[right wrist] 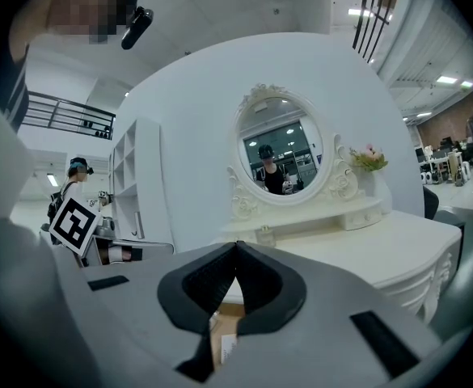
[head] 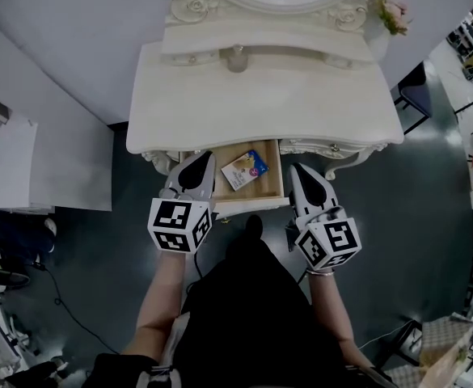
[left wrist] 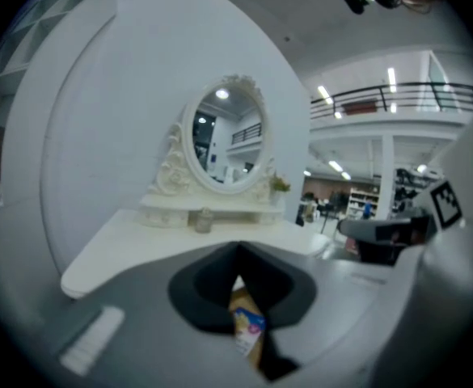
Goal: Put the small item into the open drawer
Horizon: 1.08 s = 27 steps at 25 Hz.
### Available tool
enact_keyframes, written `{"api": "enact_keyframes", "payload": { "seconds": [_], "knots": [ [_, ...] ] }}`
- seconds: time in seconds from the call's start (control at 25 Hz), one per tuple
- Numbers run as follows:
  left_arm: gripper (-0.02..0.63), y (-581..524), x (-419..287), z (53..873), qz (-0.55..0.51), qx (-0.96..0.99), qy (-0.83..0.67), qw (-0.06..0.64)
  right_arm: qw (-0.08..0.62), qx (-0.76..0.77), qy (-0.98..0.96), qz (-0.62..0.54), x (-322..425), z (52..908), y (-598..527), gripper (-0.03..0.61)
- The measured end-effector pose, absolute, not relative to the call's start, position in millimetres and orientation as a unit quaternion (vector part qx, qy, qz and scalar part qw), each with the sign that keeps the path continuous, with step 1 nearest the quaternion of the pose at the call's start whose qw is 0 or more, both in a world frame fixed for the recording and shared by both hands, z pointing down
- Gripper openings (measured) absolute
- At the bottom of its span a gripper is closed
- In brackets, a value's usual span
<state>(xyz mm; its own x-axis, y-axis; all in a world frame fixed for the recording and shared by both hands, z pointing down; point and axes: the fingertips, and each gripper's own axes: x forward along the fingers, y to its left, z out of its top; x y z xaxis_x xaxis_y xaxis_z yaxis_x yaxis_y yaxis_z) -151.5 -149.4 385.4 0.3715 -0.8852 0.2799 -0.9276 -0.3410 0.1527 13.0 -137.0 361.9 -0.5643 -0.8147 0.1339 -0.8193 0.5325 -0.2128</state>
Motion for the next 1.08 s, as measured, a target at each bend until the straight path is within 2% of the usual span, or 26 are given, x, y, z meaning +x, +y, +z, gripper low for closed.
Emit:
{"api": "enact_keyframes", "payload": {
  "seconds": [1.08],
  "knots": [
    [0.006,-123,-171,371,0.051,0.820,-0.556,0.127,0.008,0.461,-0.882,0.100,-6,352,-114,0.003]
  ]
}}
